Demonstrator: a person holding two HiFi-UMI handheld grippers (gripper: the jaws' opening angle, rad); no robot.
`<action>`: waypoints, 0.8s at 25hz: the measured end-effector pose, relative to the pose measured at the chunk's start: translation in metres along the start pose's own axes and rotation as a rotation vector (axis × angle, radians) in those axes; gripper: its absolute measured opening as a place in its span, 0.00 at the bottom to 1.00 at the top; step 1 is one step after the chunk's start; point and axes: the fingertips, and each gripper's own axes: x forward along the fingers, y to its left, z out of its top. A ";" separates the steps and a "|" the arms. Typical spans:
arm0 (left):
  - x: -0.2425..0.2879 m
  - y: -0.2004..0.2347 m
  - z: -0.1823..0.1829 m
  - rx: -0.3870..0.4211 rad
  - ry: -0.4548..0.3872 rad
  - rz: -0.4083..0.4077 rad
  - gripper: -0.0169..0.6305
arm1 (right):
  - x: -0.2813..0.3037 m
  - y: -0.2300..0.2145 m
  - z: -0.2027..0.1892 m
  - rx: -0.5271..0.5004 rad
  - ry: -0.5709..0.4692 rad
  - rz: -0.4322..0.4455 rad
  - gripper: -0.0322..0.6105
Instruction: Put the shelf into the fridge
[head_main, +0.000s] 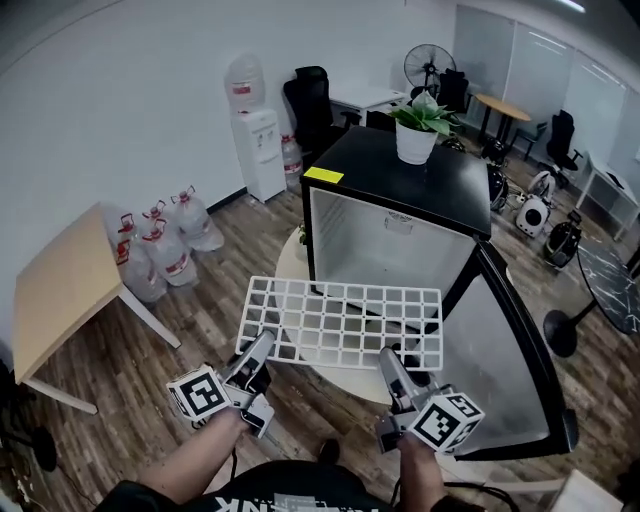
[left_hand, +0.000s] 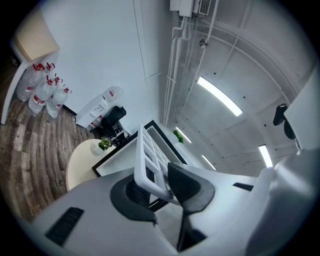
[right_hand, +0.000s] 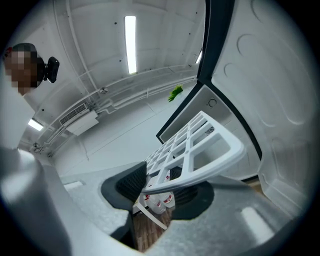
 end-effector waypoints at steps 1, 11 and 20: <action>0.008 0.002 0.002 0.004 0.005 0.004 0.16 | 0.004 -0.005 0.005 -0.005 -0.003 -0.006 0.26; 0.079 -0.040 0.003 -0.254 0.005 -0.234 0.16 | 0.019 -0.042 0.025 0.018 -0.021 -0.056 0.26; 0.120 -0.016 0.007 -0.217 0.095 -0.222 0.16 | 0.032 -0.067 0.029 0.047 -0.053 -0.150 0.26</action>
